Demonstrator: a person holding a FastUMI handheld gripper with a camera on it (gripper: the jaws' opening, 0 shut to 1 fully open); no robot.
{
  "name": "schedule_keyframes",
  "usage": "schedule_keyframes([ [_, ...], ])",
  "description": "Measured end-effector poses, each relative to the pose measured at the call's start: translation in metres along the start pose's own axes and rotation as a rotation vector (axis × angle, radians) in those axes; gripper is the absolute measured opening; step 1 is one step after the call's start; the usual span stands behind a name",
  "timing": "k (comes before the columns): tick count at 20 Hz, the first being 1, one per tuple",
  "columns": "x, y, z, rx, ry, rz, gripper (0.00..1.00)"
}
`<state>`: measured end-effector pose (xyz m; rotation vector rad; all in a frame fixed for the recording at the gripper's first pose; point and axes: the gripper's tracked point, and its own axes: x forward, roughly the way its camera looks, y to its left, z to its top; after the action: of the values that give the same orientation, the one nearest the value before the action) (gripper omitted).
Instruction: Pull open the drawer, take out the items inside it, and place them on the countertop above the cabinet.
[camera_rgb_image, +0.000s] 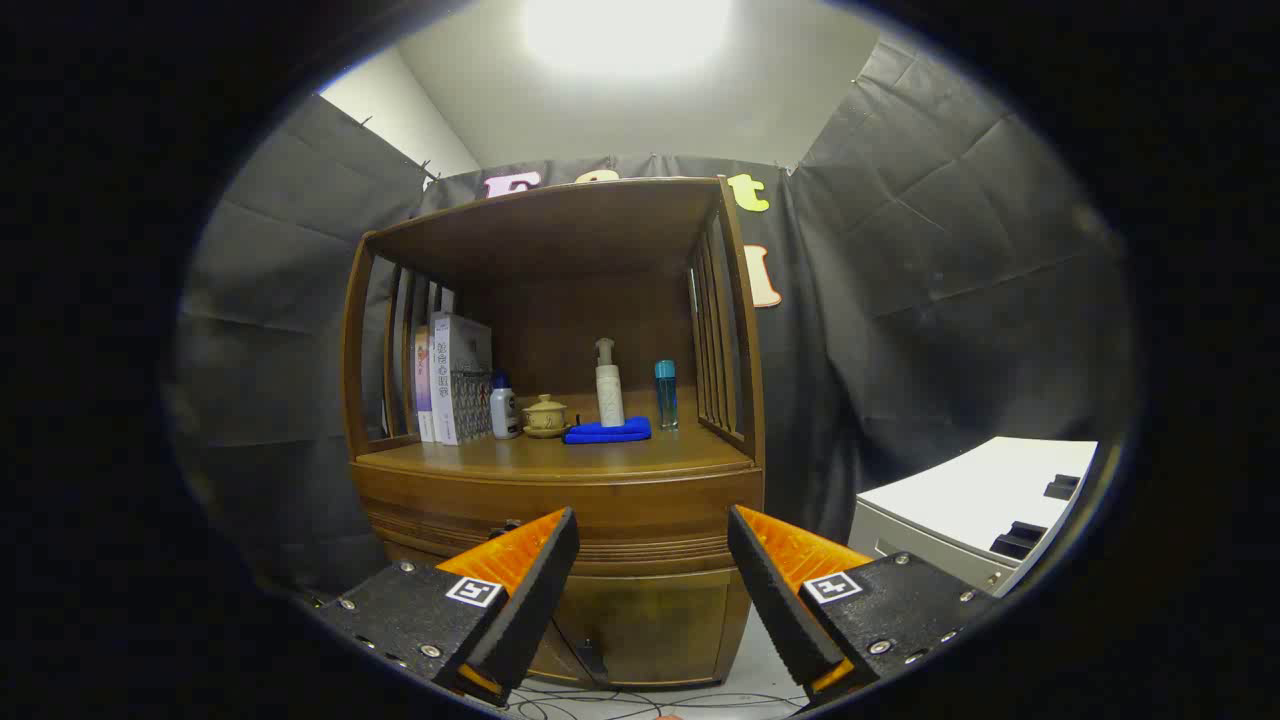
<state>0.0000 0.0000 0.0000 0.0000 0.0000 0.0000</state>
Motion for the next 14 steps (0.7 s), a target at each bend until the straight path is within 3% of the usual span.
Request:
schedule_keyframes([
  [14, 0.027, 0.035, -0.014, 0.011, 0.058, 0.069, 0.94],
])
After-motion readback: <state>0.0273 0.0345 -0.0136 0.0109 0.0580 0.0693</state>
